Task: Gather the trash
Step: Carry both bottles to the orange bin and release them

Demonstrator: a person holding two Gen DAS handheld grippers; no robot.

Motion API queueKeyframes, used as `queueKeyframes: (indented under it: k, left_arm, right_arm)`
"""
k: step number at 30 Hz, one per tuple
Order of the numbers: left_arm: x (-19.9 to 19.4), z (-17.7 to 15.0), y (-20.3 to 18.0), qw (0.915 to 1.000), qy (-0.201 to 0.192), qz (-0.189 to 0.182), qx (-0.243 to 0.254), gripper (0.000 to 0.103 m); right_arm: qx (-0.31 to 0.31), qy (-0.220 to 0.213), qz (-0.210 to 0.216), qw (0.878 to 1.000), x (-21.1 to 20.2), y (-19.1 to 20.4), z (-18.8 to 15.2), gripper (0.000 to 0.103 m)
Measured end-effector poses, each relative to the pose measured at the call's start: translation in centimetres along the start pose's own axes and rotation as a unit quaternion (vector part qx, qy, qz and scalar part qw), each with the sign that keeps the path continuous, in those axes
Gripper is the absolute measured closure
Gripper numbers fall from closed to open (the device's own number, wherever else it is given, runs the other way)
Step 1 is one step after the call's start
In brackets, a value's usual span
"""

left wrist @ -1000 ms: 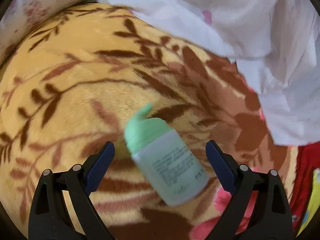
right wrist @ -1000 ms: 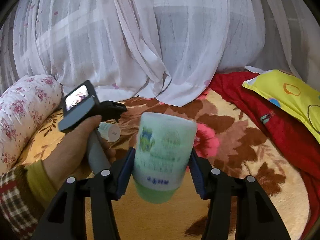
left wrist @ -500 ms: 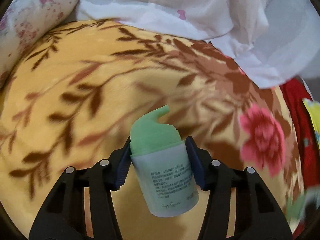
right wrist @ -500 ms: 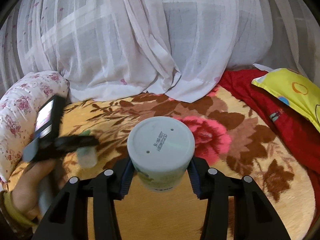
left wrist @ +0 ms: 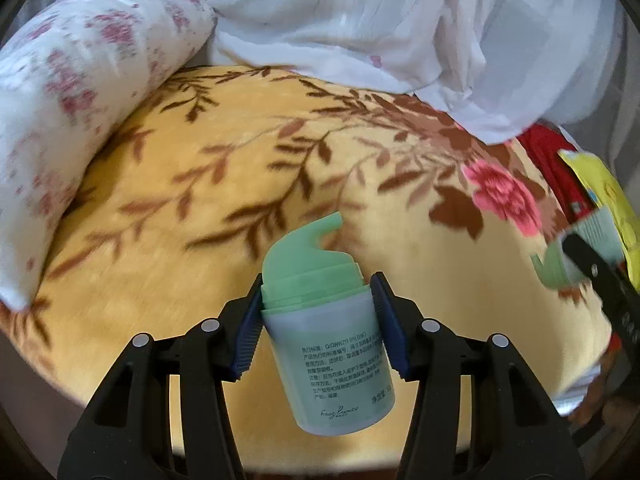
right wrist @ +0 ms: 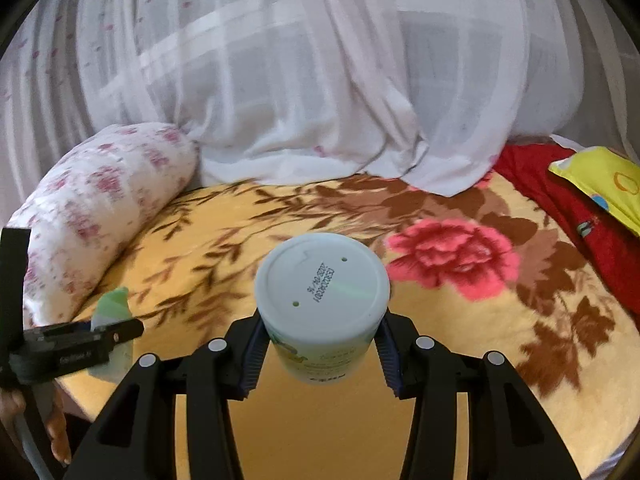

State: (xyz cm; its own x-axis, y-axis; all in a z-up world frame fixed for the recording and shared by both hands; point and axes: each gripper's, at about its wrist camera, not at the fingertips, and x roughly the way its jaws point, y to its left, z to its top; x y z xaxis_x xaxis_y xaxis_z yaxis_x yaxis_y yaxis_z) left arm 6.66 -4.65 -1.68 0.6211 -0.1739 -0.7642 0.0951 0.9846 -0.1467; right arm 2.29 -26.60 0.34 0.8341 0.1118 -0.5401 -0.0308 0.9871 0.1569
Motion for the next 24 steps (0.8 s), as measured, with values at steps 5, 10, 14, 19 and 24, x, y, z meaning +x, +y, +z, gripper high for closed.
queueKeyframes:
  k: [5, 10, 14, 19, 24]
  left_arm:
    - [-2.9, -4.7, 1.5, 0.9993, 0.027, -0.026, 0.006, 0.052]
    - [-5.2, -9.4, 1.9, 0.9972, 0.05, -0.05, 0.023, 0.052]
    - [-5.8, -12.9, 1.9, 0.9932, 0.078, -0.076, 0.04, 0.052]
    - [-5.4, -16.6, 1.6, 0.987, 0.12, -0.087, 0.063, 0.052]
    - [-5.0, -18.5, 1.7, 0.9823, 0.146, -0.092, 0.074, 0.053]
  right_arm:
    - [-0.016, 0.022, 0.04, 0.999, -3.4, 3.2, -2.3, 0.056]
    - [-0.042, 0.075, 0.078, 0.993, -5.8, 6.1, -6.3, 0.056]
    - [-0.053, 0.139, 0.097, 0.984, -6.6, 7.3, -10.8, 0.056]
    - [-0.053, 0.226, 0.107, 0.967, -6.4, 7.9, -17.1, 0.056]
    - [-0.048, 0.262, 0.104, 0.958, -6.4, 7.6, -20.1, 0.056]
